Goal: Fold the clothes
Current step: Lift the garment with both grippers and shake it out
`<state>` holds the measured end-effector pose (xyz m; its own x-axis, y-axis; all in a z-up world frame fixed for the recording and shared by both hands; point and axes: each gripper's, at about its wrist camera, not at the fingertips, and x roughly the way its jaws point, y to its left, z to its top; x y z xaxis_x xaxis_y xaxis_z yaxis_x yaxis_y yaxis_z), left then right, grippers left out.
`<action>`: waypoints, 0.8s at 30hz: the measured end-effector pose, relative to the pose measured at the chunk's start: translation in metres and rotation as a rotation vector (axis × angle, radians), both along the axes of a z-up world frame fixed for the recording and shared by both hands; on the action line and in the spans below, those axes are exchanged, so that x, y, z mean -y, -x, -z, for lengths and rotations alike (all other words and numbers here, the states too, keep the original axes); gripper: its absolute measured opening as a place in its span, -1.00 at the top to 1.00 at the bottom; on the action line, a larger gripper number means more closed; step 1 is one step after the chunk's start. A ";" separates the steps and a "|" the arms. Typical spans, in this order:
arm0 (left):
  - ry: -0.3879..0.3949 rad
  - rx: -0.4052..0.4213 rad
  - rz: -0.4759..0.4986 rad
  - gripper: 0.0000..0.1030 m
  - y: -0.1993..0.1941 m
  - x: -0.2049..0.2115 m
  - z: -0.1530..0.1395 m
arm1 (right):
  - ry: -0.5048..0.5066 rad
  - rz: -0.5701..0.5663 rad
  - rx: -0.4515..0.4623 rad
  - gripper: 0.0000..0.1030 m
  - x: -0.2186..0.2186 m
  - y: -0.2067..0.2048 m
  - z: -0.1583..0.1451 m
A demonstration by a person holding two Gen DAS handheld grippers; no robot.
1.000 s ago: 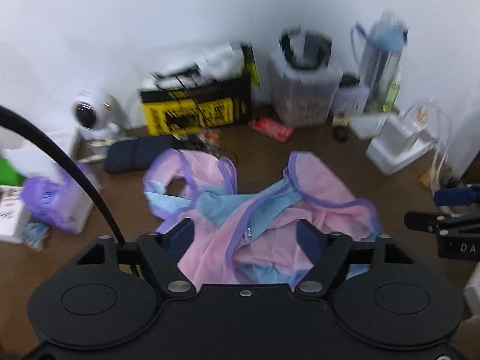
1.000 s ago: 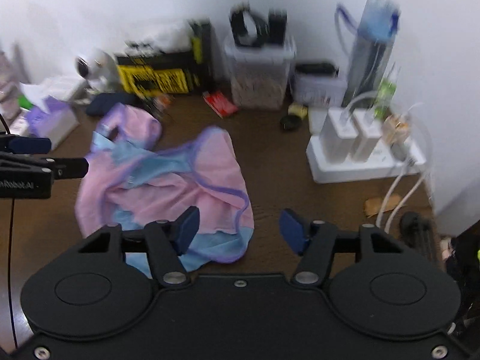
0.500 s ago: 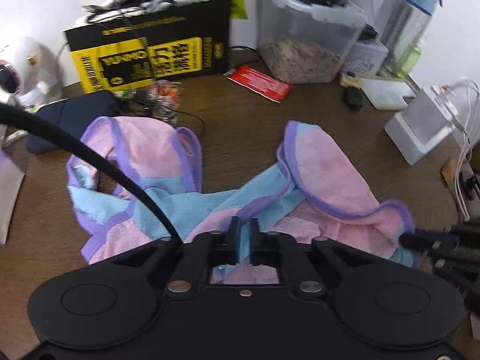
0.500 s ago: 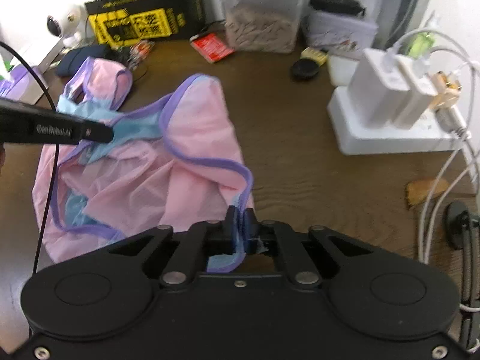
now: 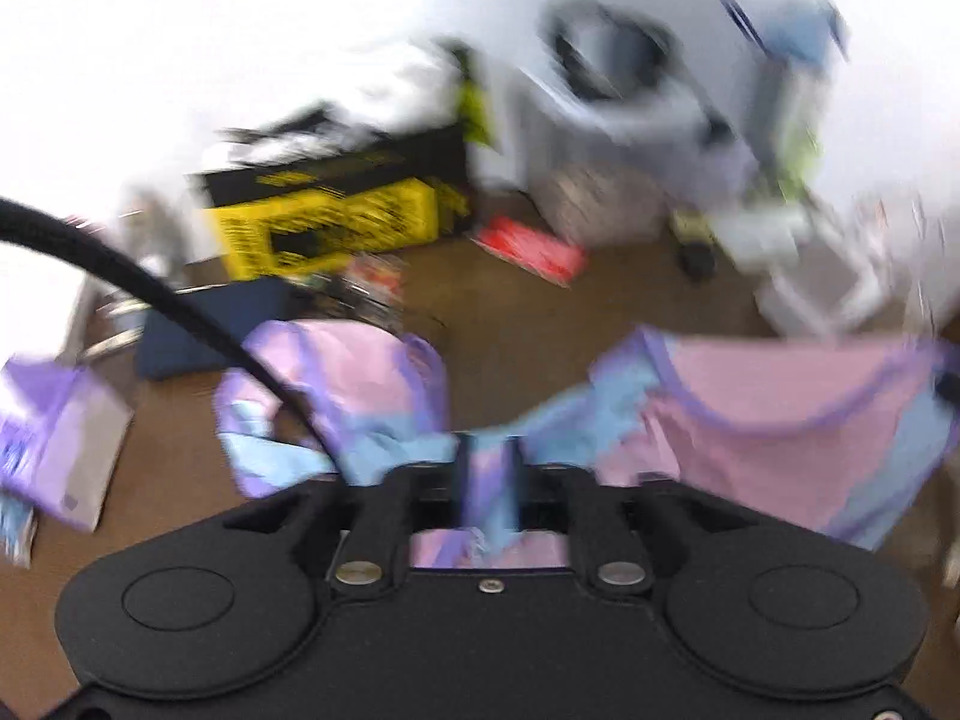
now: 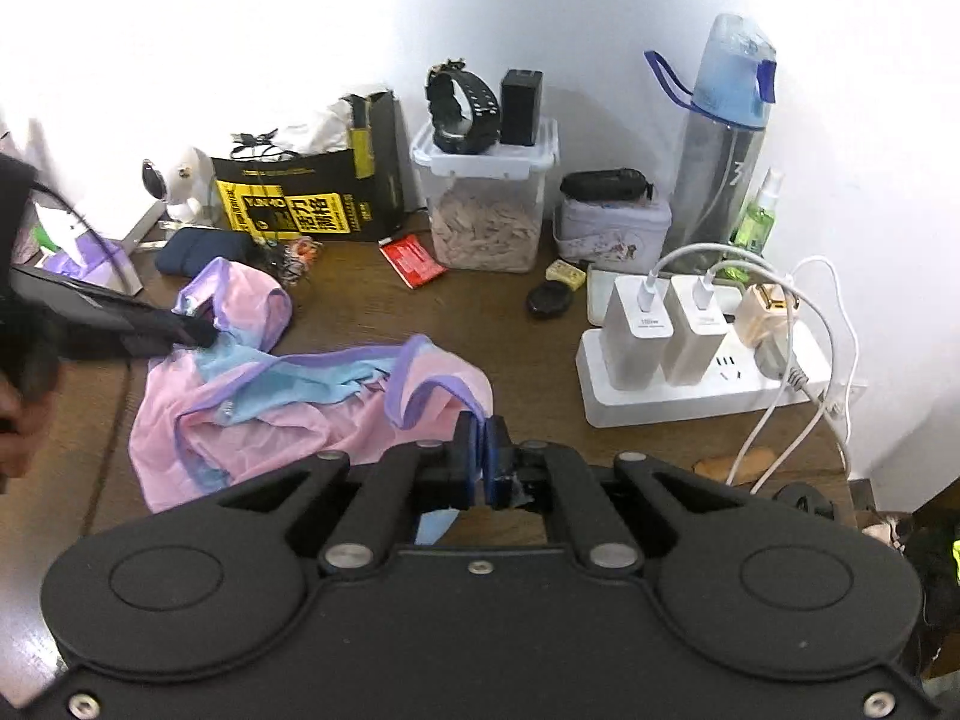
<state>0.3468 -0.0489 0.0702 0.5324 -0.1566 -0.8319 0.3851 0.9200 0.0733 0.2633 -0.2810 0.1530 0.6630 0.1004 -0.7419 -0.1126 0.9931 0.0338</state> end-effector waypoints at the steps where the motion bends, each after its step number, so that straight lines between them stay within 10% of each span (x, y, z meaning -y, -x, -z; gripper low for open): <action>1: -0.023 0.011 0.029 -0.34 -0.002 0.006 0.007 | 0.011 -0.001 -0.006 0.92 -0.002 0.000 0.002; 7: -0.092 0.033 0.084 -0.17 -0.028 0.020 0.034 | 0.022 -0.050 -0.021 0.92 -0.015 0.008 0.006; 8: -0.060 -0.005 0.104 0.62 -0.035 0.017 0.038 | 0.023 -0.055 -0.025 0.92 -0.017 0.010 0.008; 9: -0.030 -0.043 0.124 0.96 -0.039 0.016 0.041 | 0.021 -0.058 -0.028 0.92 -0.017 0.013 0.009; 12: 0.057 -0.111 0.163 0.95 -0.038 0.009 0.036 | 0.023 -0.061 -0.029 0.92 -0.018 0.019 0.010; 24: 0.338 0.183 -0.114 0.96 0.107 -0.103 -0.129 | 0.136 -0.040 0.188 0.92 0.009 0.066 -0.073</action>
<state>0.2394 0.0545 0.1987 0.6972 -0.3364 -0.6330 0.2873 0.9402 -0.1831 0.1970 -0.2904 0.2260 0.7882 0.0370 -0.6143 -0.1435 0.9817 -0.1251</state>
